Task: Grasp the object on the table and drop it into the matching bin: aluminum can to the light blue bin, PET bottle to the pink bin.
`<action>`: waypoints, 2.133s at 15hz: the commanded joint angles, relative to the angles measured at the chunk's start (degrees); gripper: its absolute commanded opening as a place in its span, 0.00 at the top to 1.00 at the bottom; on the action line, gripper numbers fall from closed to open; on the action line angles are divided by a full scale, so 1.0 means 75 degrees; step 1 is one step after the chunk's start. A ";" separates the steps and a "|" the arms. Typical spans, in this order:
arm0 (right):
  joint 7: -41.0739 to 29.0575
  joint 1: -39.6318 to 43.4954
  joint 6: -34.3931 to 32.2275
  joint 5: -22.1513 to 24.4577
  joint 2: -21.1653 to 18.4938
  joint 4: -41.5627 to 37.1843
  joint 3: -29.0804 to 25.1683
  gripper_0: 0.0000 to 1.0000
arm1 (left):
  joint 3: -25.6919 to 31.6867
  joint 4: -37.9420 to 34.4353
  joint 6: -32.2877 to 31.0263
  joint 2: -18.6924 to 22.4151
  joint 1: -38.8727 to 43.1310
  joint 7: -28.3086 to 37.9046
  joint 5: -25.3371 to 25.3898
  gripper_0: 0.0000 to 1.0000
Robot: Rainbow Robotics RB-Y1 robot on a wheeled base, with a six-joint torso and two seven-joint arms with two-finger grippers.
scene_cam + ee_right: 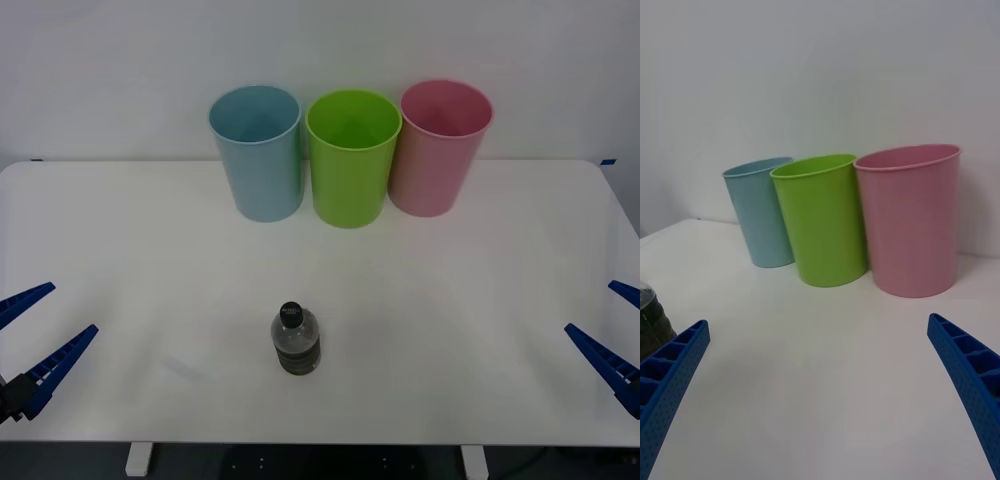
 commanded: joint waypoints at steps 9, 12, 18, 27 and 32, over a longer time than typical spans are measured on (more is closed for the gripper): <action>0.0070 0.0134 0.0275 -0.0677 -0.0941 -0.0060 0.0977 0.00 | 0.0000 0.0000 0.0000 0.0000 0.0000 0.0000 0.0000 0.00; 0.0199 -0.0077 0.0357 -0.0618 -0.1023 -0.0060 0.1469 0.00 | 0.0000 0.0000 0.0000 0.0000 0.0000 0.0000 0.0000 0.00; 0.1335 -0.0663 0.0380 -0.0232 -0.1047 0.0385 0.2441 0.00 | 0.0000 0.0000 0.0000 0.0000 0.0000 0.0000 0.0000 0.00; 0.2976 -0.1952 0.0579 -0.0208 -0.1199 0.1874 0.4375 0.00 | 0.0000 0.0000 0.0000 0.0000 0.0000 0.0000 0.0000 0.00; 0.3222 -0.2491 0.1505 -0.0220 -0.1152 0.1932 0.5652 0.00 | 0.0000 0.0000 0.0000 0.0000 0.0000 0.0000 0.0000 0.00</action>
